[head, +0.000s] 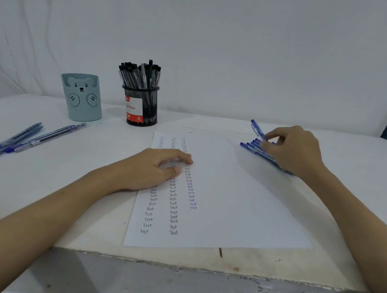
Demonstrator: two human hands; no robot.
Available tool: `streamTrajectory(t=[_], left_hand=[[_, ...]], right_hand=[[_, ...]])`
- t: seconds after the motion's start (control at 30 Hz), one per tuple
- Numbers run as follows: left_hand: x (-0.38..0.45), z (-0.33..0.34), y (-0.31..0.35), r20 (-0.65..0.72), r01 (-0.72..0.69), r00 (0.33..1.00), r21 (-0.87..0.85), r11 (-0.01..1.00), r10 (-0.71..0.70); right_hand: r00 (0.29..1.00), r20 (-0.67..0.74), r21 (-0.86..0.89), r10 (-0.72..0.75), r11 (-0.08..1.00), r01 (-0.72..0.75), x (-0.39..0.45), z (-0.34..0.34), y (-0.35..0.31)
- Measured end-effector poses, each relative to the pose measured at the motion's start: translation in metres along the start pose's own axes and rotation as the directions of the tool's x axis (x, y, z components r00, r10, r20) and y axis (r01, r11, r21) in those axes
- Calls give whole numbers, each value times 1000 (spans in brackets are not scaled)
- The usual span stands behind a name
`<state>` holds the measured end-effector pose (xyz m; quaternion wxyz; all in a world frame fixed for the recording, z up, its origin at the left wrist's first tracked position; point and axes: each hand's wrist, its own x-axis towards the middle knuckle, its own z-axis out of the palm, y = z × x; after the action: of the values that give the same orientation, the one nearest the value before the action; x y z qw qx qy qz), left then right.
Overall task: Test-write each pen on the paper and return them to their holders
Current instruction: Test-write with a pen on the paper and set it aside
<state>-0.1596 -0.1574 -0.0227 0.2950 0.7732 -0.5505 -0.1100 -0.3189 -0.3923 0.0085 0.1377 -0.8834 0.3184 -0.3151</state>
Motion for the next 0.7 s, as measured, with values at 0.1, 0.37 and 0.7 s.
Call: streamTrajectory(t=[0.1, 0.37, 0.7], left_hand=[[0, -1, -2, -5, -12, 1000, 0, 1000, 12], [0, -1, -4, -10, -16, 1000, -22, 1000, 15], [-10, -9, 4, -125, -35, 992, -2, 999, 35]], right_hand=[[997, -12, -92, 74, 993, -75, 3, -2, 11], [996, -2, -141, 89, 986, -88, -5, 2, 14], [983, -159, -10, 90, 996, -93, -9, -8, -1]])
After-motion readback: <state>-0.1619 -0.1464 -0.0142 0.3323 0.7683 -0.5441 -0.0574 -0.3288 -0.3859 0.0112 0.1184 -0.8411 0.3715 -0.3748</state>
